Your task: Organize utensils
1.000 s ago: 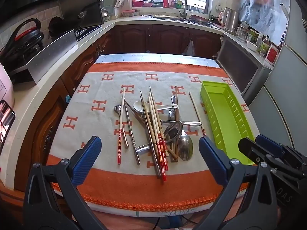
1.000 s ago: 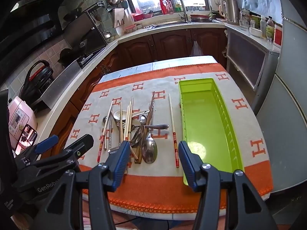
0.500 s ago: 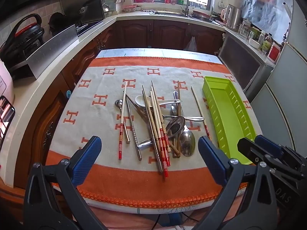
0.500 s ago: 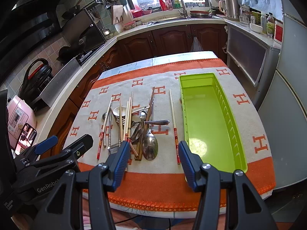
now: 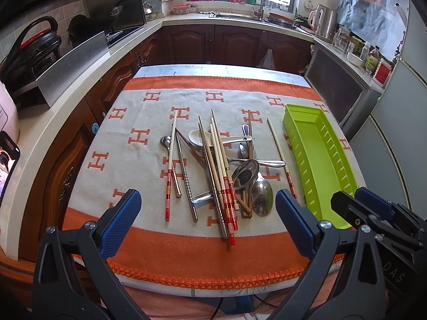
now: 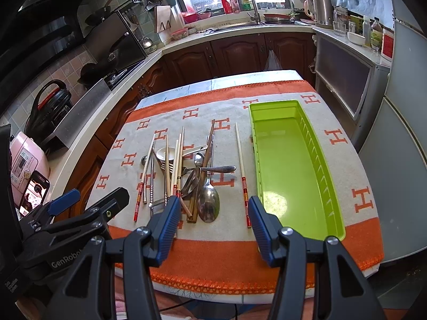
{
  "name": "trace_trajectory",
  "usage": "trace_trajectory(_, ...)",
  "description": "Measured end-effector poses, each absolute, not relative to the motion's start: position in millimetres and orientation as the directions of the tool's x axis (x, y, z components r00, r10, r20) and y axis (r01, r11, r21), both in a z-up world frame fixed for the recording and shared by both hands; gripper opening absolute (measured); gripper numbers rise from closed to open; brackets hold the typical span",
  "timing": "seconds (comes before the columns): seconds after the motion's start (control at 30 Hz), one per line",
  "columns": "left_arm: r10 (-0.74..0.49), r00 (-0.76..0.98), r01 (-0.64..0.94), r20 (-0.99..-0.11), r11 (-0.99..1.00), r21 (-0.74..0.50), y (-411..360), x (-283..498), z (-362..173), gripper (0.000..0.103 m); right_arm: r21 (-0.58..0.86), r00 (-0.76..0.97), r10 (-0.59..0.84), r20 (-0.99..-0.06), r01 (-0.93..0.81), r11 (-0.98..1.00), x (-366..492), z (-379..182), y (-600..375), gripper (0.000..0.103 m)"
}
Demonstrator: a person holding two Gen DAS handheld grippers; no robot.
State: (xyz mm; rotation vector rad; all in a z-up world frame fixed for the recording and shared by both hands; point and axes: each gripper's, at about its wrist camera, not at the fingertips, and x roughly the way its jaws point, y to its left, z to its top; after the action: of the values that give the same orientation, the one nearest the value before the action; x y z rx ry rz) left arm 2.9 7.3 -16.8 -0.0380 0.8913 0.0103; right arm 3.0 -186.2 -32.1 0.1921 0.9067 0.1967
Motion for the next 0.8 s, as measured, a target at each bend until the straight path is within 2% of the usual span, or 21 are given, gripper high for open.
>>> trace_trajectory(0.8,-0.003,0.624,-0.028,-0.782,0.999,-0.027,8.0,3.4,-20.7,0.1,0.245,0.598,0.249,-0.762,-0.089,0.965,3.1,-31.9,-185.3,0.053)
